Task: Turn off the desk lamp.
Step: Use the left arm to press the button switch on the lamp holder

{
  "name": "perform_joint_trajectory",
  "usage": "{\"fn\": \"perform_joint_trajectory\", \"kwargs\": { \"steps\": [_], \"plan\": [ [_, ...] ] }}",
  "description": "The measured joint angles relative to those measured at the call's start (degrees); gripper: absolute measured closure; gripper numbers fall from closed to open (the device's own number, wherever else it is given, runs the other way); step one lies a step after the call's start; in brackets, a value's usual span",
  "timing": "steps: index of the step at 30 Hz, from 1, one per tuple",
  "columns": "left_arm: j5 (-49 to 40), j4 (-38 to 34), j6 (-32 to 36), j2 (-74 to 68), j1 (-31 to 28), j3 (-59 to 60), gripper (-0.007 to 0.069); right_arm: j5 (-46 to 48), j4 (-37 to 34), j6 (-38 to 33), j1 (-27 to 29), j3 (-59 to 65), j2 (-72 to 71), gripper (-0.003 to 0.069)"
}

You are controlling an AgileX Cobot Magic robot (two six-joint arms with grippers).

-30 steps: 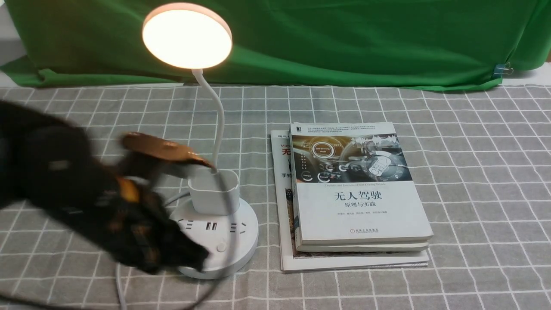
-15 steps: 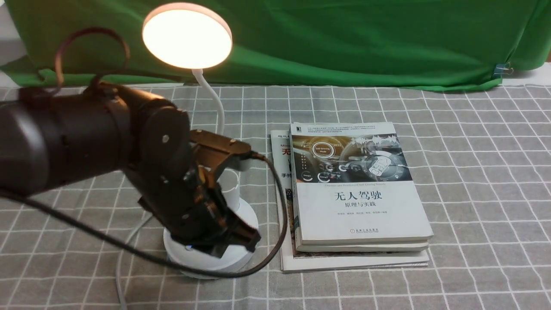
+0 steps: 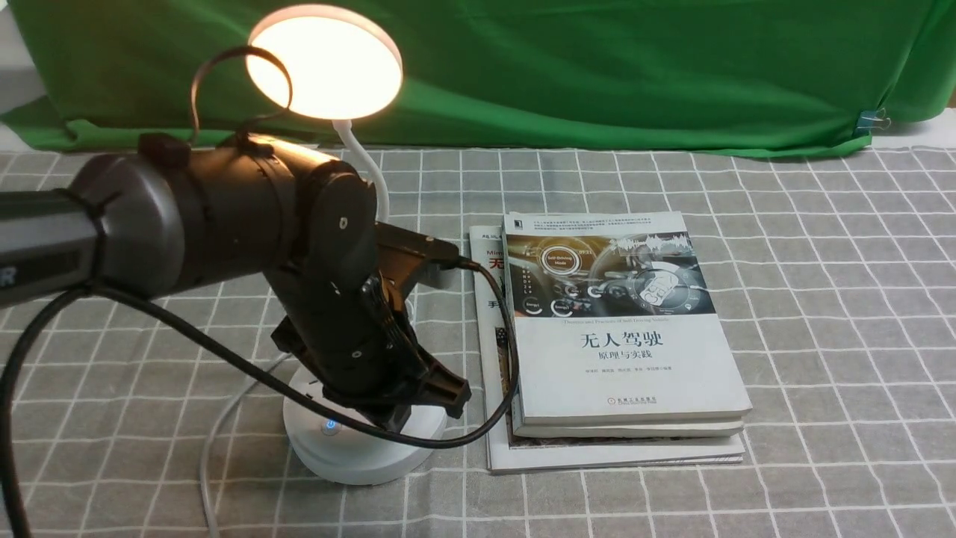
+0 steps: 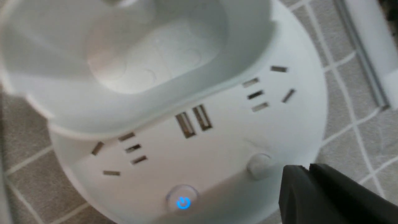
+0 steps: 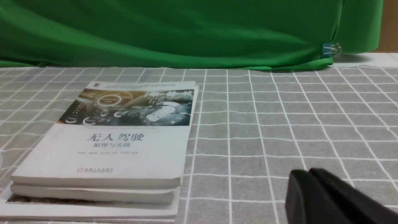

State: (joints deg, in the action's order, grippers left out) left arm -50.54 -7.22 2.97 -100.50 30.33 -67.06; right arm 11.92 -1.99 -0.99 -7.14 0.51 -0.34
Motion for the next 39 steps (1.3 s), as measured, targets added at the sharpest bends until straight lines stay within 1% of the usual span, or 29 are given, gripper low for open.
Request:
{"fn": "perform_joint_trajectory", "kwargs": {
  "steps": [19, 26, 30, 39],
  "plan": [
    [0.2, 0.6, 0.1, -4.5, -0.7, -1.1, 0.0606, 0.0, 0.0, 0.0, 0.0, 0.0, 0.0, 0.0622],
    [-0.5, 0.7, 0.0, -1.8, -0.6, -0.5, 0.0606, 0.0, 0.0, 0.0, 0.0, 0.0, 0.0, 0.0622],
    [-0.4, 0.7, 0.0, 2.3, -0.5, -0.5, 0.0606, 0.0, 0.0, 0.0, 0.0, 0.0, 0.0, 0.0622],
    [-0.2, 0.7, 0.0, -1.3, -0.5, -0.5, 0.0606, 0.0, 0.0, 0.0, 0.0, 0.0, 0.0, 0.0622]
  ]
}}
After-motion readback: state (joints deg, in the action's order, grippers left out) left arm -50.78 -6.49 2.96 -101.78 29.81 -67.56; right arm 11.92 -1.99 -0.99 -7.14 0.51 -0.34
